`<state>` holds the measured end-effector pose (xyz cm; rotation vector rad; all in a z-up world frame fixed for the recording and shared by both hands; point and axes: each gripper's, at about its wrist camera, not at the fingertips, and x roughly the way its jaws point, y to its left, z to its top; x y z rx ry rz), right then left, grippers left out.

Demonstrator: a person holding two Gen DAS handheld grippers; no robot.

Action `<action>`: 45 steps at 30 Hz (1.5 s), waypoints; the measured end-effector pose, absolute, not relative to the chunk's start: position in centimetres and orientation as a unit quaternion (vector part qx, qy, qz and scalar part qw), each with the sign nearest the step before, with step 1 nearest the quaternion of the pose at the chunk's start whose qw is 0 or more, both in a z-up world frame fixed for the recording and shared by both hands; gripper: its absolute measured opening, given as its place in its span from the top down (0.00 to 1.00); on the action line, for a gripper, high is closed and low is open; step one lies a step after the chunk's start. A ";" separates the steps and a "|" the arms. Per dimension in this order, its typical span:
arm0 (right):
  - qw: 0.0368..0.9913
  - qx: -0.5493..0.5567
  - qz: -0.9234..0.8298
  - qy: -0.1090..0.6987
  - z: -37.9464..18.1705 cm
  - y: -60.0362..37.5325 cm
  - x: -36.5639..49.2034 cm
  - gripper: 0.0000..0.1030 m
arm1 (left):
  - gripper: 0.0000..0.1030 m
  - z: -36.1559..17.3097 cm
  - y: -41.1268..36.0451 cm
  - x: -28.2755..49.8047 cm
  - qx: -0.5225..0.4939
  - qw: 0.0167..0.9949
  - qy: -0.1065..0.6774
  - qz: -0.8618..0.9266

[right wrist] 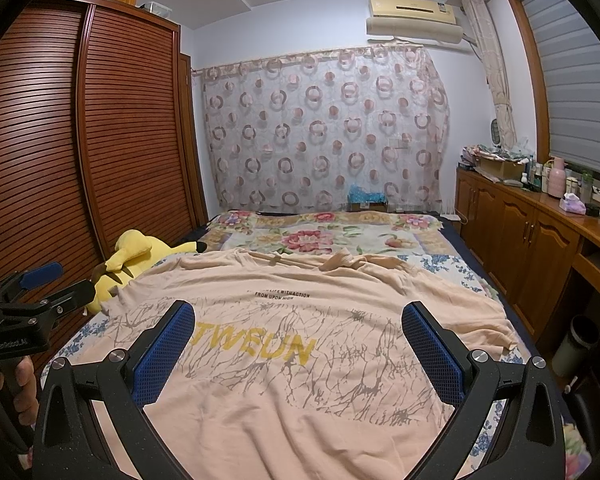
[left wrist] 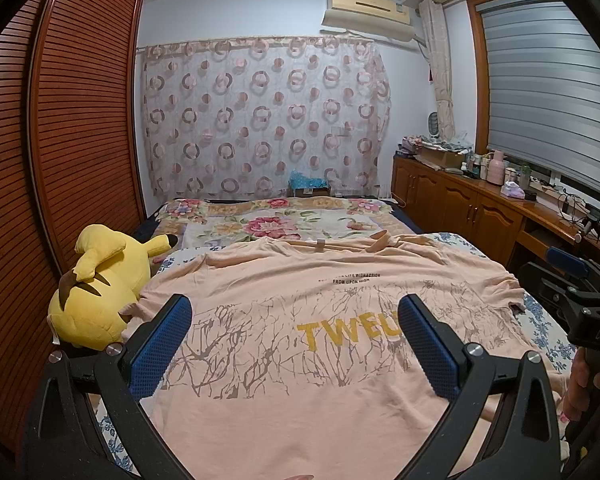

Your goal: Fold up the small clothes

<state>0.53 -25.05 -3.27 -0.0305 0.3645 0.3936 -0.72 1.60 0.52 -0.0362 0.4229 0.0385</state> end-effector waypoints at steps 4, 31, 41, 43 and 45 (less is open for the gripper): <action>0.964 -0.015 0.195 0.180 -3.3 -25.1 0.5 0.00 | 0.00 0.5 1.6 -0.8 -0.017 0.978 0.209 0.019; 0.935 -0.046 0.272 0.224 -5.0 -21.8 3.8 0.00 | 0.00 -2.6 7.4 1.2 -0.027 0.960 0.273 0.053; 0.905 -0.080 0.324 0.263 -4.9 -20.3 7.0 0.00 | 0.00 -5.2 12.9 2.5 -0.037 0.946 0.317 0.062; 0.901 -0.083 0.331 0.268 -5.0 -20.2 7.3 0.00 | 0.00 -5.6 14.4 2.7 -0.043 0.943 0.324 0.063; 0.897 -0.084 0.337 0.274 -4.8 -20.3 7.9 0.00 | 0.00 -6.0 15.8 2.9 -0.049 0.941 0.330 0.060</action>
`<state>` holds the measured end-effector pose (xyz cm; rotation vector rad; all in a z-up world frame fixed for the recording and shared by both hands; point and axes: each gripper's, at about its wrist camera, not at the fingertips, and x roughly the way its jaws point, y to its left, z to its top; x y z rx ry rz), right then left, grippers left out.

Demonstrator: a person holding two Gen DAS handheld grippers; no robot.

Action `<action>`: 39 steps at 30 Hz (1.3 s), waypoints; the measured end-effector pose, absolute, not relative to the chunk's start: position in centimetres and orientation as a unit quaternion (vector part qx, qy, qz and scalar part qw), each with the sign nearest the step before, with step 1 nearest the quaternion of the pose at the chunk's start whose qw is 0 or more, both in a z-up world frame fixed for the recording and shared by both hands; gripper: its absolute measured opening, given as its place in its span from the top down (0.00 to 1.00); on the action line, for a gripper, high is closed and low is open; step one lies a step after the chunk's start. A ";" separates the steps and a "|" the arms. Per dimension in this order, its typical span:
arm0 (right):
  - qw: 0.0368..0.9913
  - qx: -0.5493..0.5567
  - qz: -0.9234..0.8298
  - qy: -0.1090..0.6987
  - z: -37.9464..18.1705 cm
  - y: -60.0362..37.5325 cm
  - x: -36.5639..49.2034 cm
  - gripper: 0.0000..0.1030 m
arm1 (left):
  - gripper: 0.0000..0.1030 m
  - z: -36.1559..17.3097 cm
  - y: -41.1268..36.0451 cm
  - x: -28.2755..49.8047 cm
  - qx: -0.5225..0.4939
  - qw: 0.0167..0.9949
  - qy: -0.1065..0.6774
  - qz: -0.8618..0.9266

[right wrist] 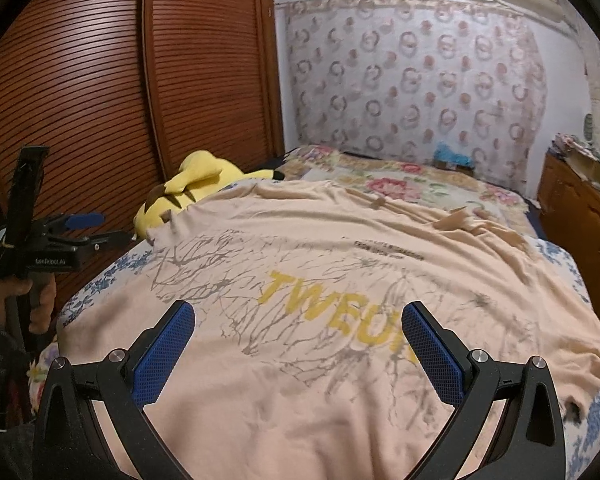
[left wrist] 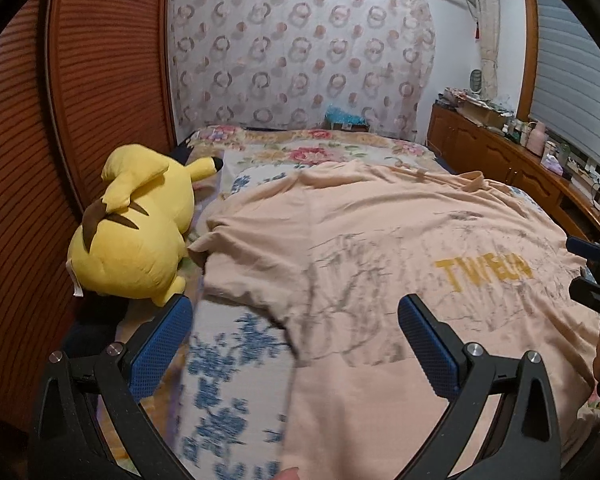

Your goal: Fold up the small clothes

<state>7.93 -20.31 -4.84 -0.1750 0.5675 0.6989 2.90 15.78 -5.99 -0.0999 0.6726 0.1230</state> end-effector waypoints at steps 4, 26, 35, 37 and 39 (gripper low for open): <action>0.889 -0.091 0.345 0.285 -4.8 -20.3 9.3 0.00 | 0.04 -6.4 18.0 3.7 -0.067 0.936 0.341 0.058; 0.857 -0.117 0.391 0.315 -5.3 -15.2 12.4 0.00 | 0.36 -10.8 25.3 13.6 -0.113 0.894 0.429 0.054; 0.860 -0.114 0.386 0.313 -5.3 -16.0 11.9 0.00 | 0.80 -10.8 25.1 14.6 -0.111 0.891 0.440 0.031; 0.862 -0.111 0.384 0.311 -5.1 -16.3 11.9 0.00 | 0.86 -10.6 24.8 14.5 -0.096 0.892 0.440 0.038; 0.864 -0.106 0.382 0.310 -5.0 -16.8 11.7 0.00 | 0.89 -10.1 24.5 14.5 -0.086 0.896 0.434 0.037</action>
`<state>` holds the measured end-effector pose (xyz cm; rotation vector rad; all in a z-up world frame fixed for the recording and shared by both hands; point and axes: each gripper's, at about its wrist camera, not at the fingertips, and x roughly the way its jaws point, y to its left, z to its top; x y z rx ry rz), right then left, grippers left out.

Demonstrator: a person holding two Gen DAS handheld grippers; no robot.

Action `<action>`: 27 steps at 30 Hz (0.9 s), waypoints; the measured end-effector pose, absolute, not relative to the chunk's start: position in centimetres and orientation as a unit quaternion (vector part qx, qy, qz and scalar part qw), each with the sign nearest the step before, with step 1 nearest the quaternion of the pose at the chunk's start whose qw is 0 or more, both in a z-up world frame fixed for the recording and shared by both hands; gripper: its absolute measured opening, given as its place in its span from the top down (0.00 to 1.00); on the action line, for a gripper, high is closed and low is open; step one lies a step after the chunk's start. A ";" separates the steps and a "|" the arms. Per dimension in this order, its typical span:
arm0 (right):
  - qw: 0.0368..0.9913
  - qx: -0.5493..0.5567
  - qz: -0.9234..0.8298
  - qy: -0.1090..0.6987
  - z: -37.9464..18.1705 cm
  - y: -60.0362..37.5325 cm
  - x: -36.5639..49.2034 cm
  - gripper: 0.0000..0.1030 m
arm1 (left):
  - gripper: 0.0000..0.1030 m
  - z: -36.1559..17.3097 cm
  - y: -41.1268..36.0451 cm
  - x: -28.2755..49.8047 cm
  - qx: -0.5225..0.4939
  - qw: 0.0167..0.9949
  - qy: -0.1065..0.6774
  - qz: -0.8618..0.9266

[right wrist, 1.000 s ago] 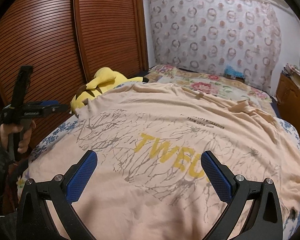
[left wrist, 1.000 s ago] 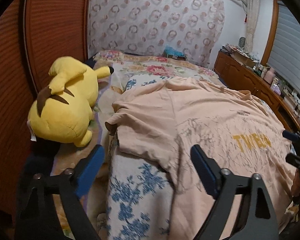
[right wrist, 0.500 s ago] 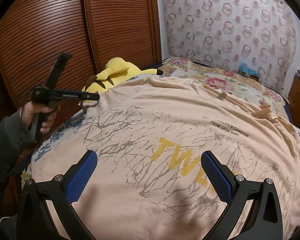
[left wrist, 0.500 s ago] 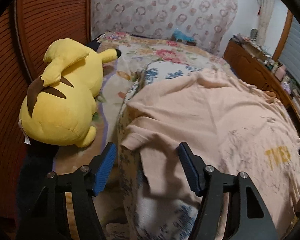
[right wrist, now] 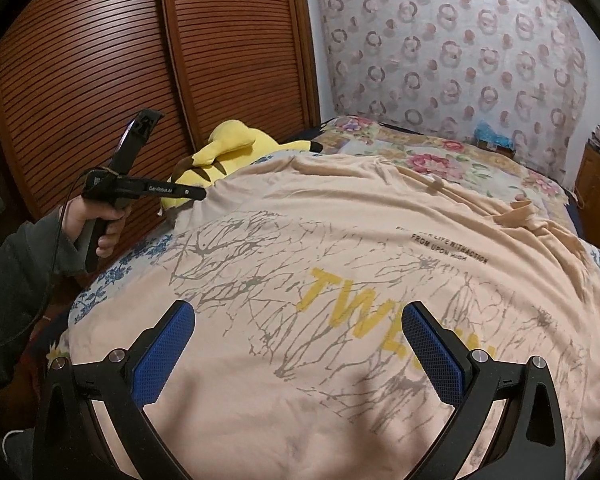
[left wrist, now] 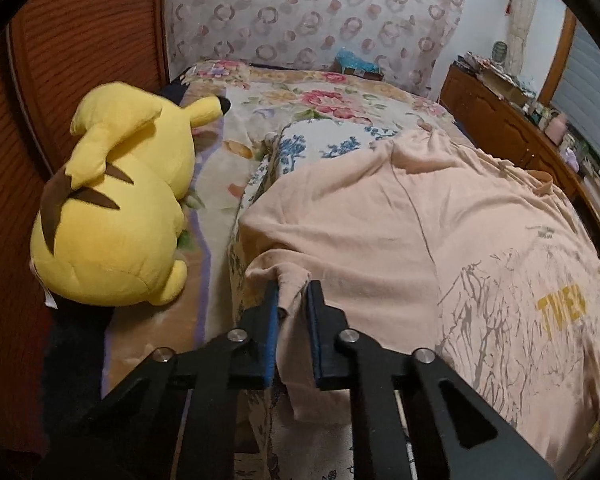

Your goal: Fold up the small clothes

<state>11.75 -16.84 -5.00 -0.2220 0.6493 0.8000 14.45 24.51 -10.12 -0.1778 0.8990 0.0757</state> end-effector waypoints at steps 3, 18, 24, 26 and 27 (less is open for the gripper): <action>0.867 -0.101 0.377 0.309 -4.8 -17.5 11.9 0.00 | 0.90 -8.4 23.9 14.3 -0.081 0.906 0.413 0.030; 0.891 -0.062 0.338 0.295 -4.4 -20.7 11.7 0.00 | 0.90 -1.4 11.3 14.3 -0.014 0.924 0.371 -0.094; 0.892 -0.060 0.331 0.302 -4.9 -20.6 11.3 0.00 | 0.71 -1.1 9.4 13.3 -0.005 0.924 0.366 -0.108; 0.892 -0.061 0.330 0.304 -5.1 -20.3 11.2 0.00 | 0.65 -1.1 9.9 12.8 -0.008 0.926 0.363 -0.104; 0.891 -0.062 0.330 0.305 -4.8 -20.1 11.4 0.00 | 0.61 -1.1 10.3 12.5 -0.013 0.927 0.361 -0.101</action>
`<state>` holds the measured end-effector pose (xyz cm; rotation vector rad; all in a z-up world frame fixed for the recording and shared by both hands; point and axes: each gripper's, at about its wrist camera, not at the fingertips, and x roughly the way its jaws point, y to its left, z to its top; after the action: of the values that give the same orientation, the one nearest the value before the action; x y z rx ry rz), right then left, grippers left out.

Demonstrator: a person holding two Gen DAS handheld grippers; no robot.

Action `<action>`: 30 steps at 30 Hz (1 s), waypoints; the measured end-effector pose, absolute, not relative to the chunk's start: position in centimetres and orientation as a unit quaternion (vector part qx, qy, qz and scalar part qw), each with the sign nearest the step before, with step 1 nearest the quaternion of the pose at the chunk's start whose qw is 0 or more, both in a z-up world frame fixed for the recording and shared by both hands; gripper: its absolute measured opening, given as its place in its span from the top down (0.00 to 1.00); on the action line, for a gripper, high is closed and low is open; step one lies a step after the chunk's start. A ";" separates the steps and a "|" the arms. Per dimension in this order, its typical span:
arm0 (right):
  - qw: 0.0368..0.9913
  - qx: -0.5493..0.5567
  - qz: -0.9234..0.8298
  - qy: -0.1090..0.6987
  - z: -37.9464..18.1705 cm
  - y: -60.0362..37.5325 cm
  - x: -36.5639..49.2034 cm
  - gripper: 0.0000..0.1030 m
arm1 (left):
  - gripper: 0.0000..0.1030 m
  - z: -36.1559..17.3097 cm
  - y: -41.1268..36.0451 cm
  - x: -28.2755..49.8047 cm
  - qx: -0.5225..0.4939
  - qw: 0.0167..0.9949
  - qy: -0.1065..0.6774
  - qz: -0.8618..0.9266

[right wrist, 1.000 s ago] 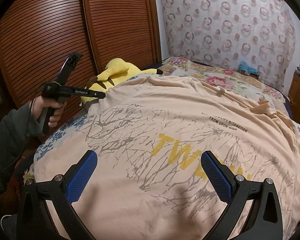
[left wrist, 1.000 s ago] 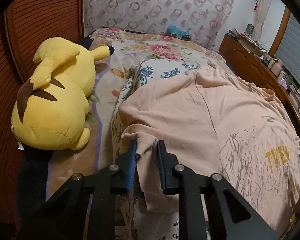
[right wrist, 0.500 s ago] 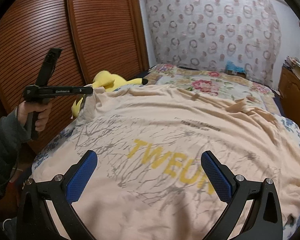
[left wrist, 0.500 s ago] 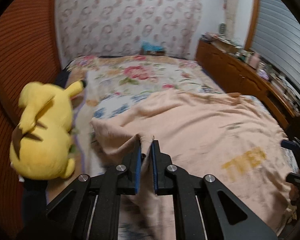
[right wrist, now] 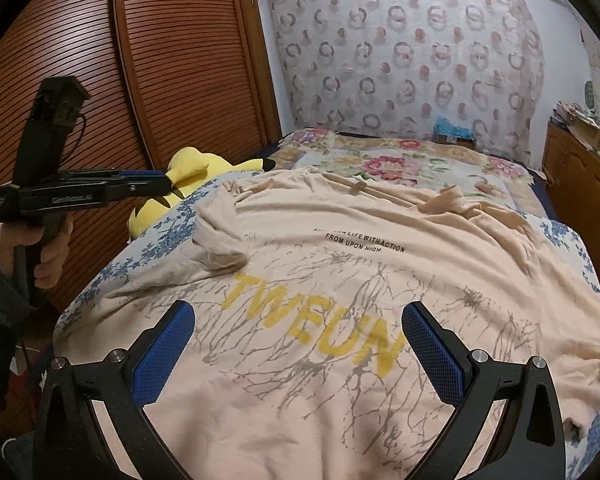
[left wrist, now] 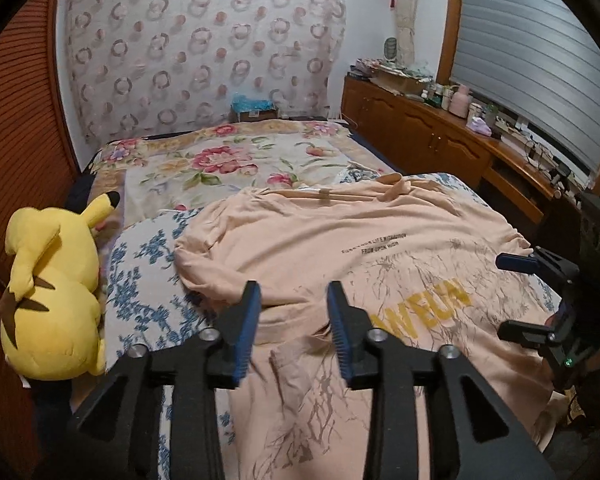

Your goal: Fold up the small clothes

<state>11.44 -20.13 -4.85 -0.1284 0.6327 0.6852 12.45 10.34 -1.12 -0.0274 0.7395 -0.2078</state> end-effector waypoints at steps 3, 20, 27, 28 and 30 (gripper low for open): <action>0.890 -0.069 0.332 0.306 -4.6 -19.9 12.1 0.00 | 0.58 -1.3 11.2 11.6 -0.015 0.930 0.357 -0.084; 0.838 -0.123 0.431 0.313 -4.4 -11.2 18.8 0.39 | 0.22 -2.0 16.6 5.9 -0.037 0.951 0.307 0.000; 0.801 -0.121 0.473 0.346 -6.1 -6.3 21.9 0.55 | 0.22 -3.3 17.8 4.8 -0.057 0.947 0.315 0.007; 0.796 -0.123 0.476 0.354 -6.5 -5.5 22.4 0.55 | 0.22 -3.5 17.8 4.8 -0.058 0.946 0.318 0.008; 0.788 -0.132 0.479 0.363 -7.1 -4.1 22.9 0.55 | 0.22 -4.1 17.9 4.7 -0.058 0.945 0.323 0.007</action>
<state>22.92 -4.12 -7.15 -0.2843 0.7811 1.0324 4.72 17.88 -4.07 -0.1192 0.6577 0.0135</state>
